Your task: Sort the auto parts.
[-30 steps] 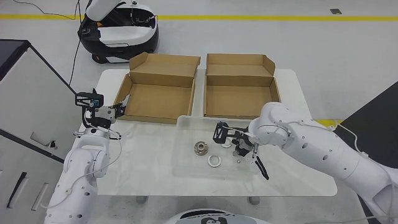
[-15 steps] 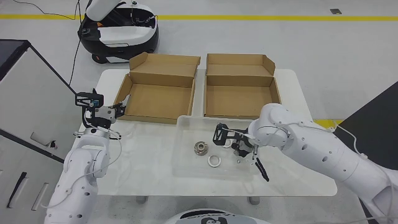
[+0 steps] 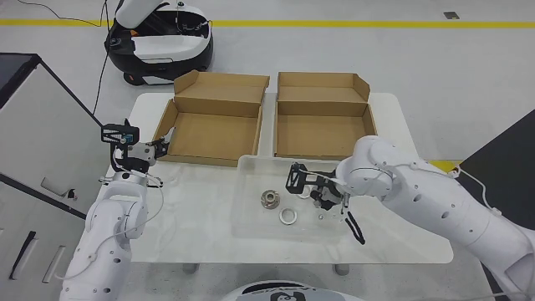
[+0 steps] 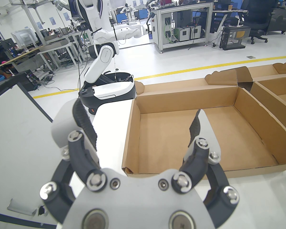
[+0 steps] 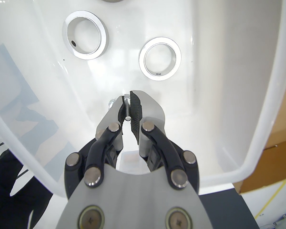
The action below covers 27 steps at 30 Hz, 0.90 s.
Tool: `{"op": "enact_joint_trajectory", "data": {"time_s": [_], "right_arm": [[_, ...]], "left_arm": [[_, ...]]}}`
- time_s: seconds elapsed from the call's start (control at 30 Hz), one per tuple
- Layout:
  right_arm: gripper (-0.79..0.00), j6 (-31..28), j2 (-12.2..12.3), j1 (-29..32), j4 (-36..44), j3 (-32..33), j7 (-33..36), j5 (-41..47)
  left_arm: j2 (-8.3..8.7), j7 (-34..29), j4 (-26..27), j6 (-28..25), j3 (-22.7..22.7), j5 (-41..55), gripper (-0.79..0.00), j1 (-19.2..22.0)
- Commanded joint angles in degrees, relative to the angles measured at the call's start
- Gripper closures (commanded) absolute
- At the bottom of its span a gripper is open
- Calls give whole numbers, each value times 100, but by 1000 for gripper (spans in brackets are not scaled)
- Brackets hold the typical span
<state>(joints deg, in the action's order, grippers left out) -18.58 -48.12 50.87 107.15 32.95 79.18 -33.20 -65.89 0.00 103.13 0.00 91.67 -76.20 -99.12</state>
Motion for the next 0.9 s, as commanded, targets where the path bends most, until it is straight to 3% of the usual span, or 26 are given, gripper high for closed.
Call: {"op": "enact_joint_trajectory", "data": {"time_s": [0.0,0.37,0.6,0.87], "right_arm": [[0,5,27,19,121,86,21,48],[0,-34,222,188,900,693,148,518],[0,53,364,355,1245,1272,64,1258],[0,53,364,355,1245,1272,64,1258]], "left_arm": [[0,0,0,0,0,0,-785,0],[0,0,0,0,0,0,-785,0],[0,0,0,0,0,0,-785,0],[0,0,0,0,0,0,-785,0]]}}
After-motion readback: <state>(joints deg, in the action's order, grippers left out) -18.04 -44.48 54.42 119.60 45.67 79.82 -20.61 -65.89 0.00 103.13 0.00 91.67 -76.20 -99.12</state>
